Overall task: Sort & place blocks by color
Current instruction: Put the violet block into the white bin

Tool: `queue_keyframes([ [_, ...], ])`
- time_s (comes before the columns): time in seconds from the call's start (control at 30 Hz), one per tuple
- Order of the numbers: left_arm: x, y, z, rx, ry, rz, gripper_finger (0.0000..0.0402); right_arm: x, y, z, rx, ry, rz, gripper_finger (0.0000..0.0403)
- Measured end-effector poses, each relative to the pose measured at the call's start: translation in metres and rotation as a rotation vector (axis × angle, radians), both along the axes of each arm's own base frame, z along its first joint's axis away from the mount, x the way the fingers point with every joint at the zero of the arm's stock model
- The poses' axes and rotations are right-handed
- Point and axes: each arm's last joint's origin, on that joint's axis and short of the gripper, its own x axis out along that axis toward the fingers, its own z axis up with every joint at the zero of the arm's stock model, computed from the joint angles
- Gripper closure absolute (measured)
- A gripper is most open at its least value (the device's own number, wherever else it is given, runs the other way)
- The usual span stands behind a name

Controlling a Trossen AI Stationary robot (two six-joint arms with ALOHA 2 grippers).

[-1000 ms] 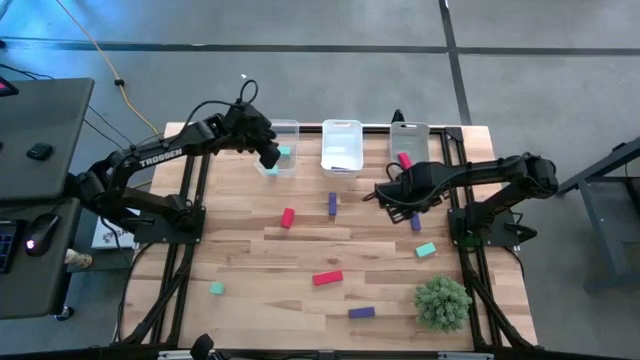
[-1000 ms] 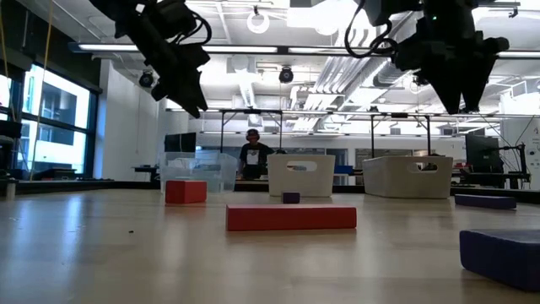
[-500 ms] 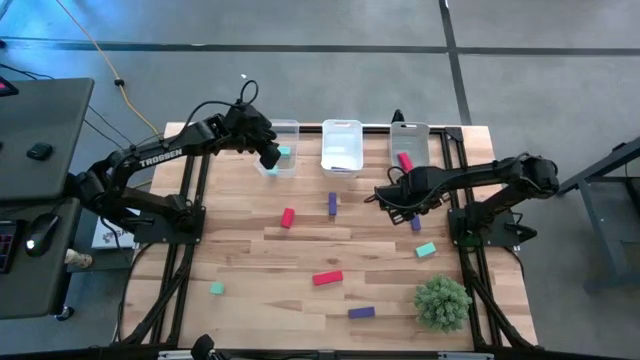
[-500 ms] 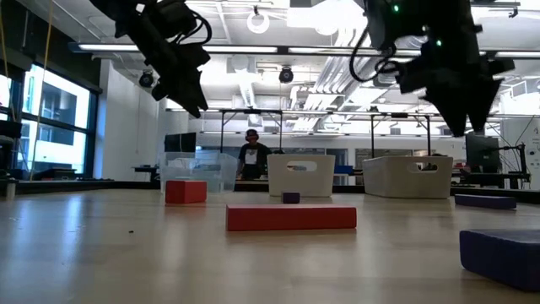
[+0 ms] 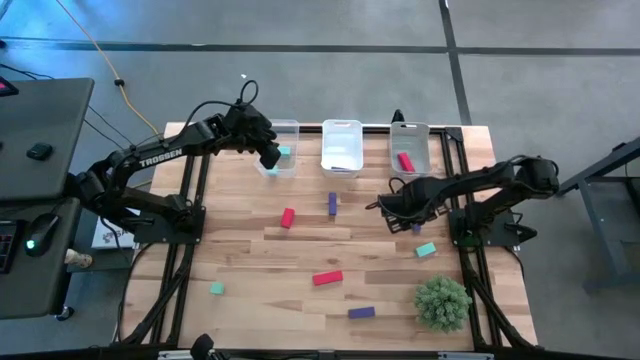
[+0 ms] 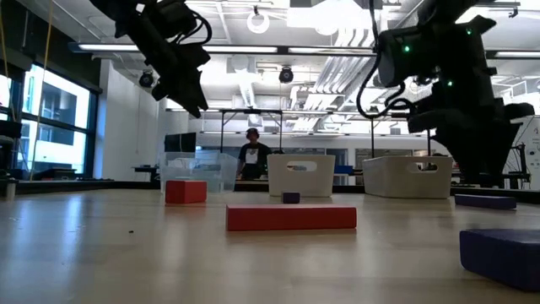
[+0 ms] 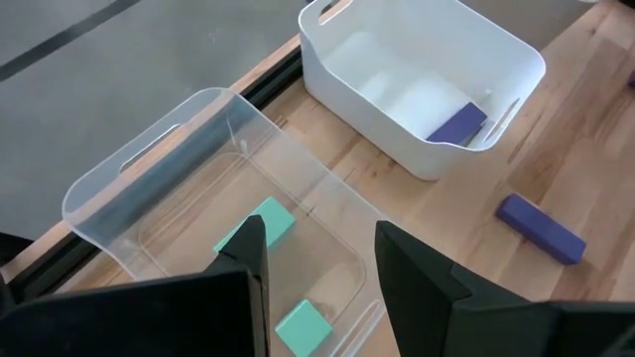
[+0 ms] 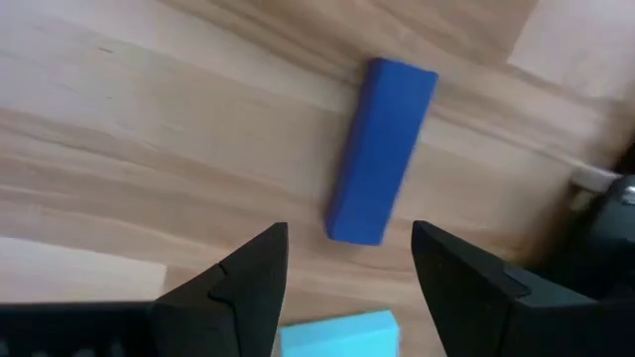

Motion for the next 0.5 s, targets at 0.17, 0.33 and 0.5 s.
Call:
queue_keyframes([
  [0.17, 0.0, 0.0, 0.0, 0.005, -0.005, 0.001, 0.0298, -0.009, 0.001, -0.015, 0.015, 0.011, -0.026, 0.0197],
  [0.33, 0.0, 0.0, 0.0, 0.007, -0.004, 0.003, 0.0298, -0.016, 0.002, -0.03, 0.043, -0.014, -0.035, 0.0197],
  [0.5, 0.0, 0.001, 0.0, 0.007, -0.003, 0.003, 0.0298, -0.02, -0.001, -0.039, 0.048, -0.04, -0.045, 0.0197],
])
